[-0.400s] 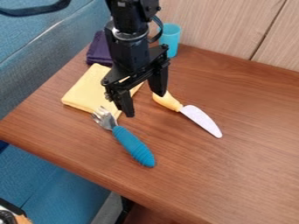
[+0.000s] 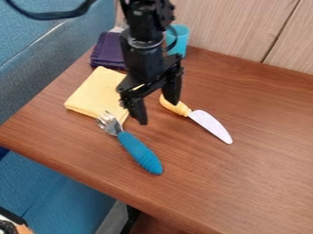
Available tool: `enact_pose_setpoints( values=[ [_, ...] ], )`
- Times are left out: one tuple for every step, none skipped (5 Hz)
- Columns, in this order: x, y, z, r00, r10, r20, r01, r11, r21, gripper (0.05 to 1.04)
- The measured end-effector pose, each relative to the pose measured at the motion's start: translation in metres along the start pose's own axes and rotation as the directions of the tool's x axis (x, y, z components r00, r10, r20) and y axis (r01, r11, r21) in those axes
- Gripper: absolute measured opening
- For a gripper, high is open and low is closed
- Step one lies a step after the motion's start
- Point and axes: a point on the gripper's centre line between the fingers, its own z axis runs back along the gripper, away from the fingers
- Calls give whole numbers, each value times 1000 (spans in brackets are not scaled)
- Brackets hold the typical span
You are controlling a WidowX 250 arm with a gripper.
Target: Move the objet to the right side of the table
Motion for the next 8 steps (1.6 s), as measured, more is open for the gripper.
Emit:
enact_pose_setpoints(
  values=[
    [4,-20,-6,1000,-2,9,2,1000,-4,1000],
    [7,-44,-16,1000,-21,21,22,1000,-13,1000],
    [7,-50,-31,996,-42,73,39,998,46,1000],
    [9,-54,-46,992,-62,109,53,995,85,962],
    [10,-56,-51,992,-65,110,56,995,84,659],
    [14,-56,-51,990,-51,134,39,995,88,413],
    [13,-53,-52,991,-40,131,28,995,92,408],
    [14,-44,-46,994,5,106,-16,995,102,408]
  ],
)
